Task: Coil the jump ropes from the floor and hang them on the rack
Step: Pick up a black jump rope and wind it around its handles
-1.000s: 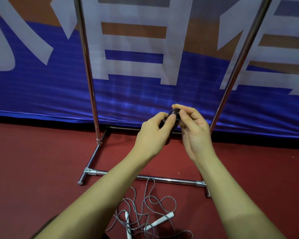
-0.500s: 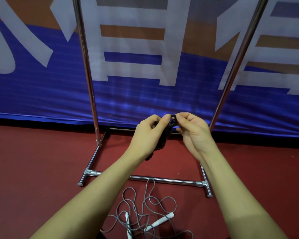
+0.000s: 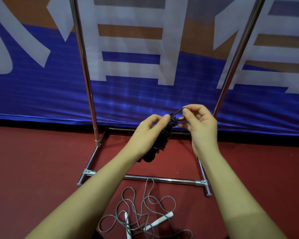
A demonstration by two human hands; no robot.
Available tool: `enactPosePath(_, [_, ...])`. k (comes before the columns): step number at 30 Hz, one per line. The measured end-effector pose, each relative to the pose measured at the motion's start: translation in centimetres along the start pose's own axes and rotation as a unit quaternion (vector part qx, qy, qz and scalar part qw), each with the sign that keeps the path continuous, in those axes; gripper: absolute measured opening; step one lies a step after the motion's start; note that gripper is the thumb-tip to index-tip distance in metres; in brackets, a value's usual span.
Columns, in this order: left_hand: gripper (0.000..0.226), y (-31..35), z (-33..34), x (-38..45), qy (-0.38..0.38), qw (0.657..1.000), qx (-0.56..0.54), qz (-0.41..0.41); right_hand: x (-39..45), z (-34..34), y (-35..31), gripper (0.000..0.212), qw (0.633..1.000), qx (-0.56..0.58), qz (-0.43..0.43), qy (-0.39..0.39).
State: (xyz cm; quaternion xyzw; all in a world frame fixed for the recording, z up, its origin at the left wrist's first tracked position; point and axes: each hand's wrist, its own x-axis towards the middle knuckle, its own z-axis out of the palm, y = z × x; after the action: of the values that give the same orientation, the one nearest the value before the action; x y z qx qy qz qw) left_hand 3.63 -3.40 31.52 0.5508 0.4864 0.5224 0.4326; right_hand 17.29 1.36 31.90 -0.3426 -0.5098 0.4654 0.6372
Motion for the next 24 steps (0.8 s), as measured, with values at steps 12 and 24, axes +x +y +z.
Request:
enactPosePath(12, [0.025,-0.4,-0.7,-0.1,-0.068,0.995,0.067,0.024,-0.3,0.4,-0.2,0.015,0.996,-0.066,-0.065,0.017])
enactPosePath(24, [0.016,0.4,-0.4,-0.8,-0.047,0.997,0.055,0.028,-0.3,1.2,-1.4,0.016,0.991,-0.054,-0.077,0.1])
